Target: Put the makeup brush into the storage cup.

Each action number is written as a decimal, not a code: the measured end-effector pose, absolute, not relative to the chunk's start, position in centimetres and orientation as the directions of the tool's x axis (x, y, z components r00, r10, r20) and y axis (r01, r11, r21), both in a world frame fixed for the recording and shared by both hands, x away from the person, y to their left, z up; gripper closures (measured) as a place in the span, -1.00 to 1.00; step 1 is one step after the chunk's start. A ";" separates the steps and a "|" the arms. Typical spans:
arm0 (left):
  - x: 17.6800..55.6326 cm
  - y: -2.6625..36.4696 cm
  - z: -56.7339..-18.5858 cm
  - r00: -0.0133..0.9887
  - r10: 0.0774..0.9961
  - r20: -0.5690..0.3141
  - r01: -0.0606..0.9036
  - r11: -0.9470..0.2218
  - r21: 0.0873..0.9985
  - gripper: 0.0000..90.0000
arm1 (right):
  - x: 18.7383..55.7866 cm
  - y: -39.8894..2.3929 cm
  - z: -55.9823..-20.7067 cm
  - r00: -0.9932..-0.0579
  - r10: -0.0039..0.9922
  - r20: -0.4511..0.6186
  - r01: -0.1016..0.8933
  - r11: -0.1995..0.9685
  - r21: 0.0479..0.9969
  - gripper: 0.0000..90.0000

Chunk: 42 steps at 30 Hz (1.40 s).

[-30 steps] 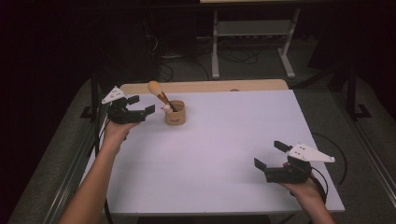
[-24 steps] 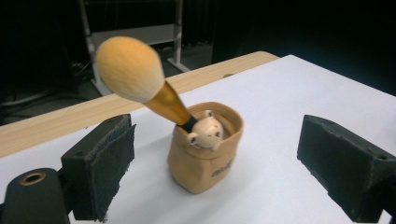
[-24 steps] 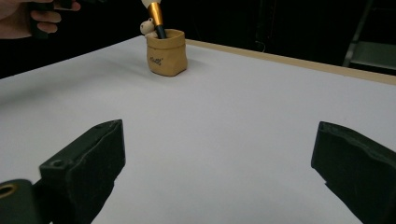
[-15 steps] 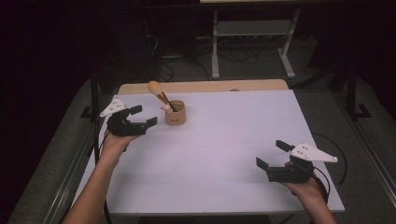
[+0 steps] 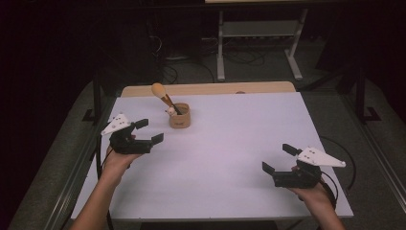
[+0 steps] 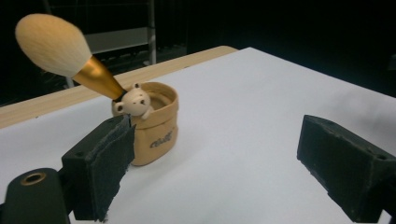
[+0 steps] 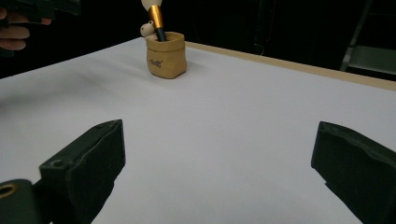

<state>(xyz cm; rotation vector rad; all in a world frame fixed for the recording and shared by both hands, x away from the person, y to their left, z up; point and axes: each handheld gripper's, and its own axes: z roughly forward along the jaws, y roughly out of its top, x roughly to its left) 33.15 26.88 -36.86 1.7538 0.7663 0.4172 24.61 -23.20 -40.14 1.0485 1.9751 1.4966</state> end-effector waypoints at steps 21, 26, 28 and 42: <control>28.3 27.6 -38.5 0.764 0.637 -0.102 0.264 -0.164 0.950 -0.76 | 24.6 -23.1 -40.3 -0.613 0.785 0.092 0.299 0.122 0.946 -0.95; 27.7 27.4 -38.7 0.775 0.624 -0.096 0.257 -0.173 0.951 -0.76 | 24.6 -23.1 -40.3 -0.616 0.783 0.092 0.297 0.123 0.947 -0.95; 27.4 27.4 -38.9 0.780 0.618 -0.099 0.252 -0.167 0.953 -0.76 | 24.6 -23.1 -40.4 -0.617 0.782 0.093 0.297 0.122 0.947 -0.95; 25.8 27.4 -40.5 0.786 0.613 -0.076 0.244 -0.196 0.950 -0.76 | 24.7 -22.9 -40.7 -0.623 0.776 0.100 0.306 0.124 0.944 -0.95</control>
